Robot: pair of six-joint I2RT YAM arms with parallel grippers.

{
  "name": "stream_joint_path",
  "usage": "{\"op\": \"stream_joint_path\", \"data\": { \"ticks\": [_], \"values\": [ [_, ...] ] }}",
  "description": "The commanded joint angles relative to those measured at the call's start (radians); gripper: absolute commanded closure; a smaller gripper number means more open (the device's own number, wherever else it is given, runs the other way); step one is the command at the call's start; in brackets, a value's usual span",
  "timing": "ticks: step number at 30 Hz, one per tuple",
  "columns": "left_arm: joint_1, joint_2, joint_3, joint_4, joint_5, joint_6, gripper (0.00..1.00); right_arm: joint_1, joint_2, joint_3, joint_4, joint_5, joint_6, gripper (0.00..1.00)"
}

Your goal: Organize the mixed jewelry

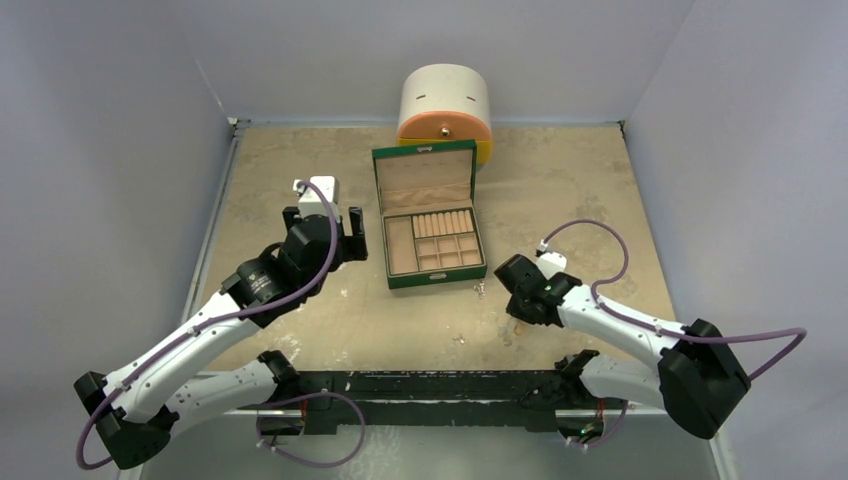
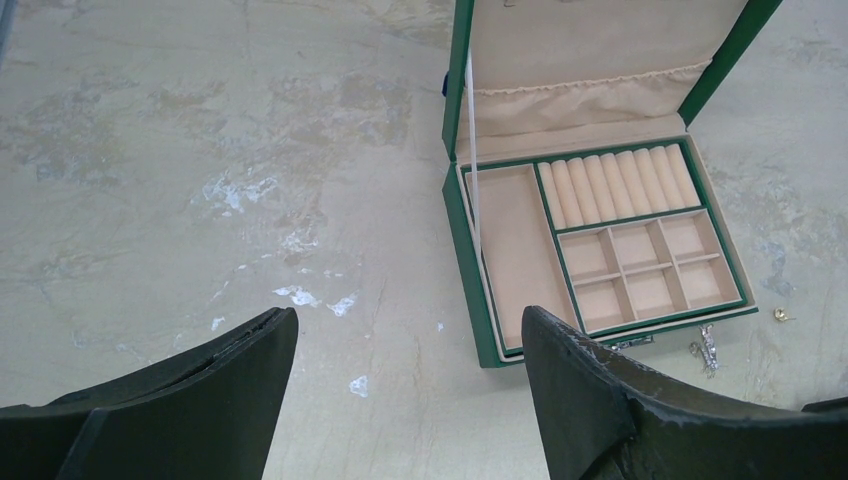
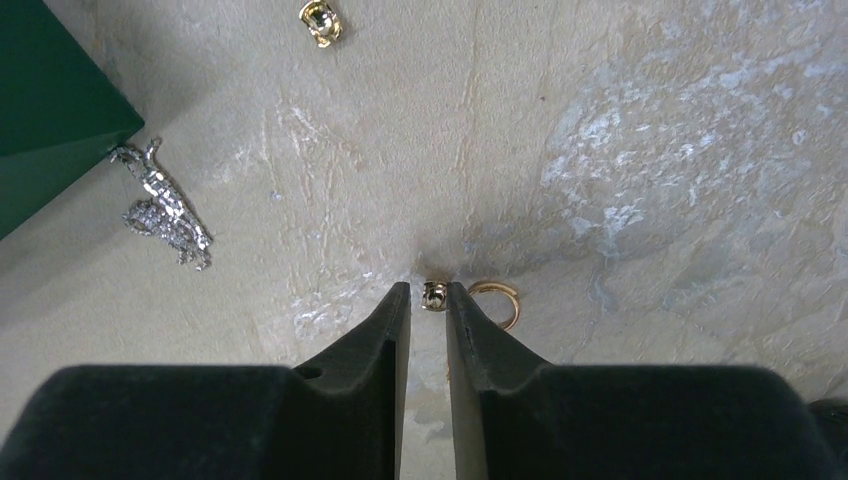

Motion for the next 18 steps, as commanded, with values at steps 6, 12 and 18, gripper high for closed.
{"op": "stream_joint_path", "data": {
  "ticks": [6, 12, 18],
  "values": [
    [0.006, 0.005, -0.005, 0.027, -0.023, 0.003, 0.18, -0.037, 0.002, -0.009, 0.029, 0.034, -0.029, 0.84],
    [0.006, 0.008, -0.004, 0.027, -0.027, 0.005, 0.18, -0.038, 0.019, -0.015, 0.035, 0.017, -0.037, 0.85],
    [0.006, 0.008, -0.004, 0.025, -0.03, 0.006, 0.18, -0.039, 0.019, -0.016, 0.035, 0.016, -0.042, 0.84]
  ]
}}
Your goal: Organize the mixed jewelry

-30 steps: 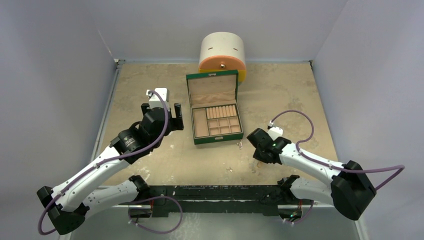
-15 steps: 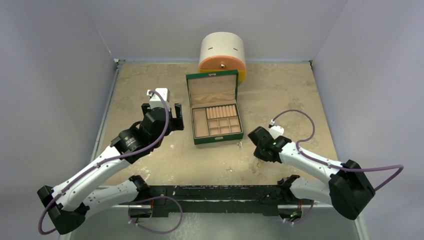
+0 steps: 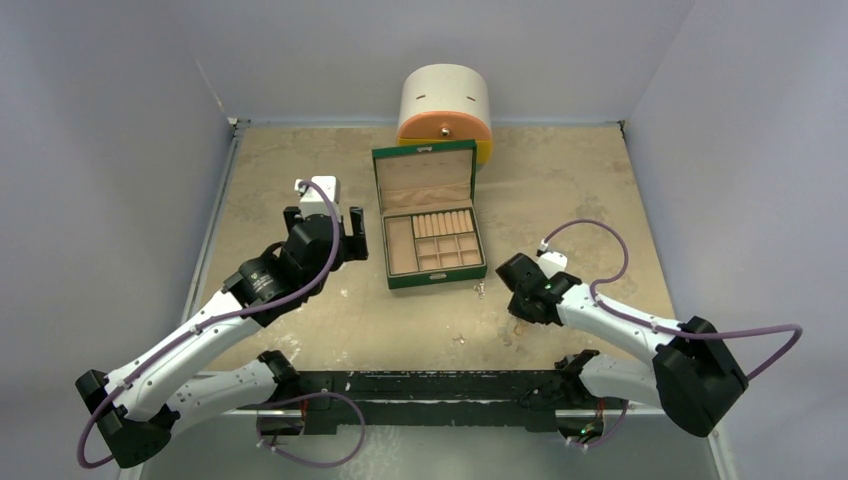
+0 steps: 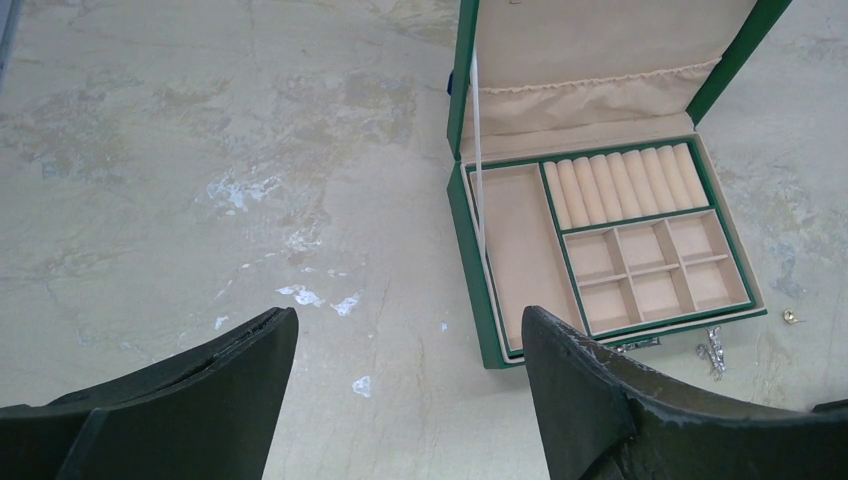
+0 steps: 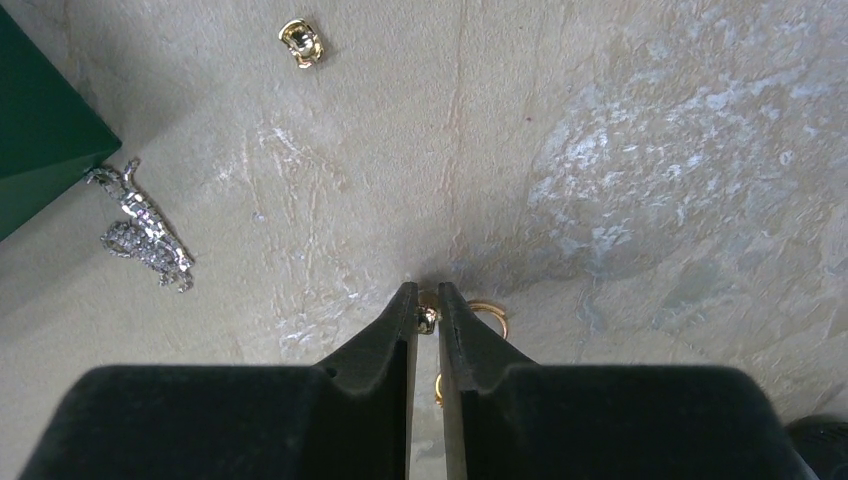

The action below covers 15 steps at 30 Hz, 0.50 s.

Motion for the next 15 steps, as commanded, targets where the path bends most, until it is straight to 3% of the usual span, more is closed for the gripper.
{"op": "stream_joint_path", "data": {
  "ticks": [1, 15],
  "values": [
    [0.006, -0.003, -0.004, 0.025, -0.022, 0.006, 0.18, -0.005, 0.0, -0.005, 0.0, 0.017, -0.006, 0.85],
    [0.006, -0.009, -0.004, 0.022, -0.025, 0.008, 0.18, -0.006, -0.018, -0.012, -0.001, 0.002, -0.008, 1.0]
  ]
}}
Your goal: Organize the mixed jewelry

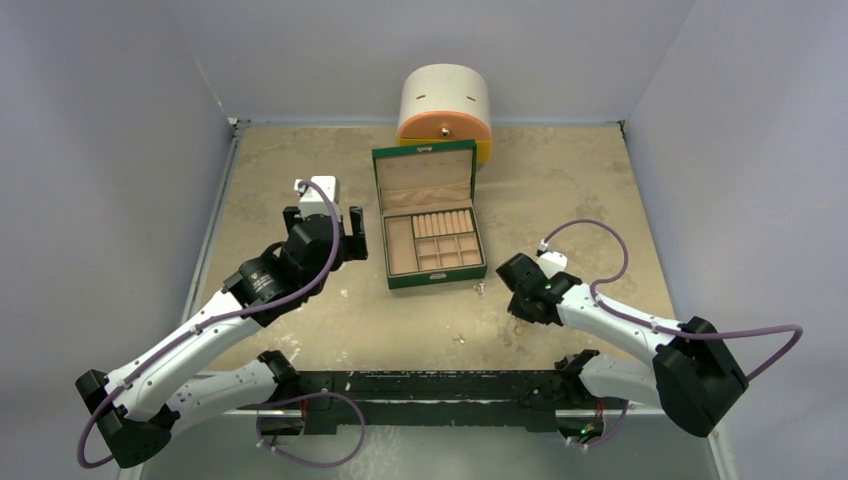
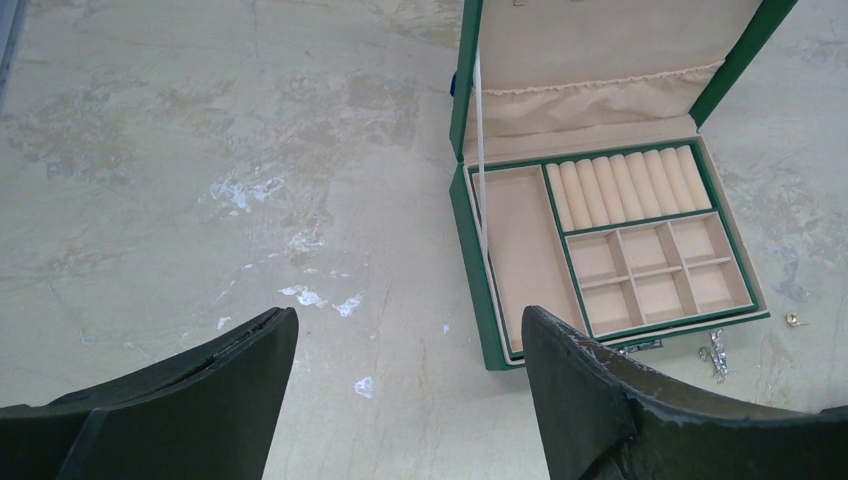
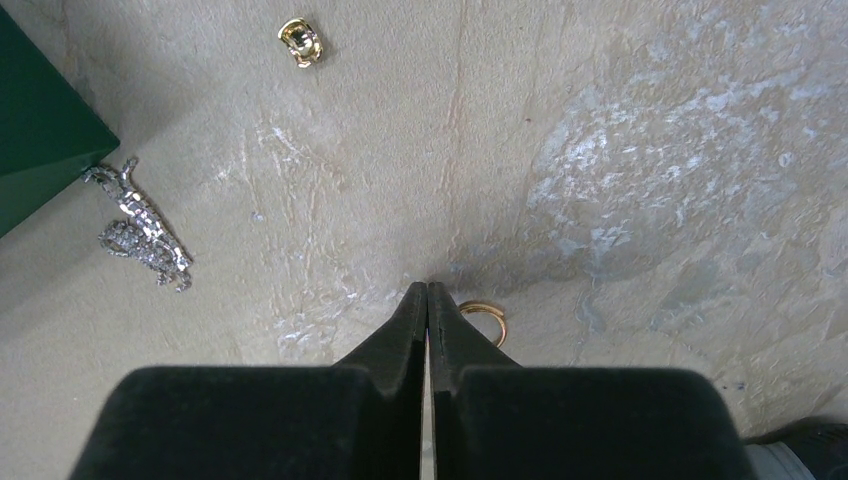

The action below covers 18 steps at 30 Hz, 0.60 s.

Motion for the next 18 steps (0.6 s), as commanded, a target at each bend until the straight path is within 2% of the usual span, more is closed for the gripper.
{"op": "stream_joint_path", "data": {
  "ticks": [1, 10, 18],
  "values": [
    [0.007, -0.01, -0.003, 0.023, -0.018, 0.008, 0.18, -0.003, -0.021, -0.008, -0.002, -0.001, -0.001, 1.0],
    [0.007, -0.014, -0.003, 0.023, -0.016, 0.009, 0.18, -0.003, -0.083, 0.033, -0.027, 0.002, -0.042, 1.0],
    [0.006, -0.014, -0.003, 0.023, -0.016, 0.011, 0.18, -0.003, -0.103, 0.168, -0.046, 0.047, -0.13, 1.0]
  ]
}}
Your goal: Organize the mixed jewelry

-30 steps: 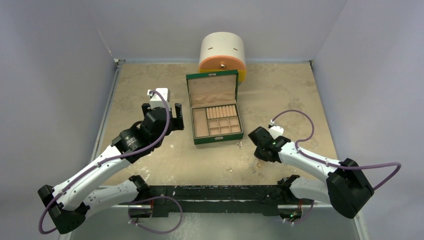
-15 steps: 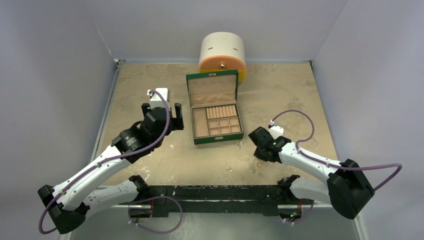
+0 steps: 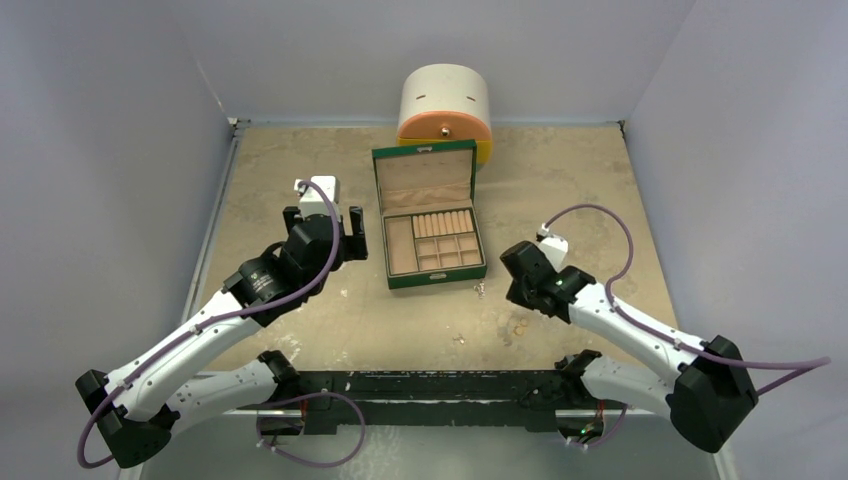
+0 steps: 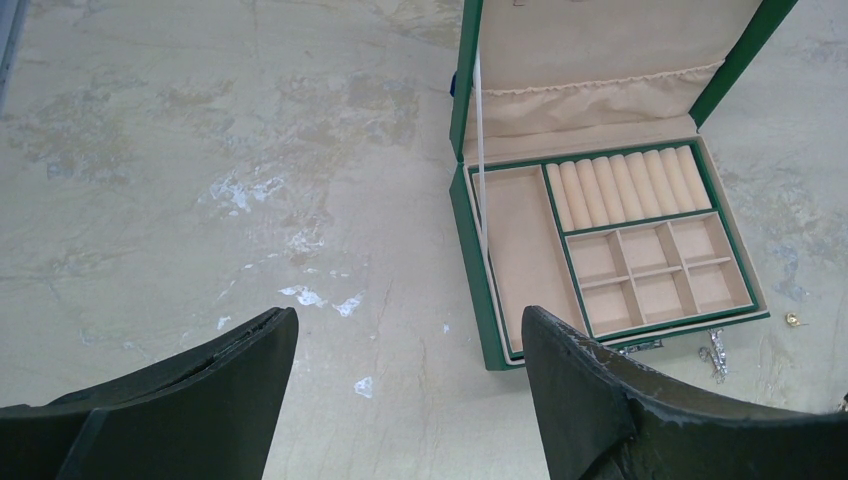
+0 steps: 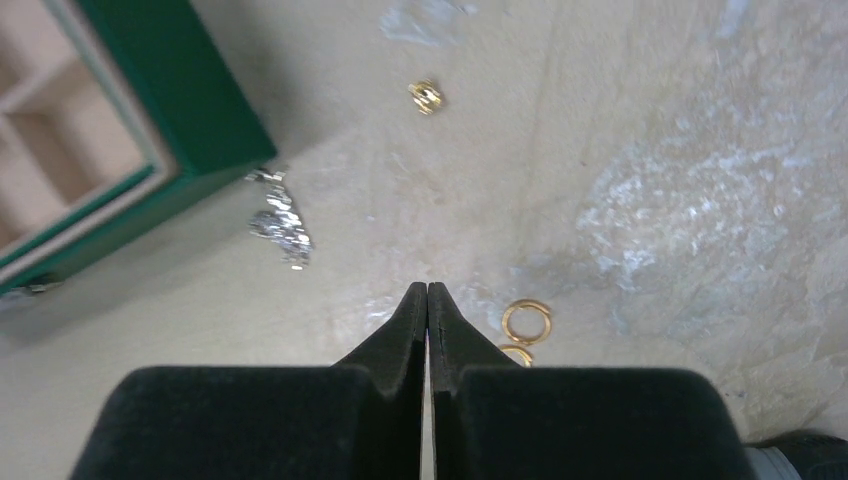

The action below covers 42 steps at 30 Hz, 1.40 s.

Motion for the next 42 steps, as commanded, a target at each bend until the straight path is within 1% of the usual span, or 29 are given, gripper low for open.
{"op": "stream_joint_path", "data": {
  "ticks": [1, 5, 8, 13, 17, 21, 27, 42],
  "values": [
    [0.006, -0.014, -0.003, 0.022, -0.017, 0.012, 0.18, -0.003, -0.002, 0.124, -0.002, 0.053, -0.078, 1.0],
    [0.007, -0.012, -0.005, 0.02, -0.027, 0.014, 0.18, -0.002, 0.046, 0.22, 0.039, 0.098, -0.149, 1.0],
    [0.007, -0.014, -0.006, 0.018, -0.034, 0.016, 0.18, -0.002, 0.098, 0.282, 0.095, 0.102, -0.213, 1.0],
    [0.006, -0.014, -0.005, 0.016, -0.048, 0.017, 0.18, -0.001, 0.215, 0.385, 0.148, 0.115, -0.27, 1.0],
    [0.007, -0.016, -0.005, 0.013, -0.056, 0.019, 0.18, -0.003, 0.3, 0.441, 0.225, 0.102, -0.313, 1.0],
    [0.006, -0.019, -0.005, 0.014, -0.057, 0.019, 0.18, -0.002, 0.38, 0.475, 0.275, 0.079, -0.324, 1.0],
    [0.006, -0.018, -0.005, 0.014, -0.058, 0.019, 0.18, -0.001, 0.493, 0.526, 0.297, 0.054, -0.324, 1.0],
    [0.006, -0.012, -0.005, 0.012, -0.06, 0.022, 0.17, -0.001, 0.602, 0.538, 0.322, 0.001, -0.293, 1.0]
  ]
}}
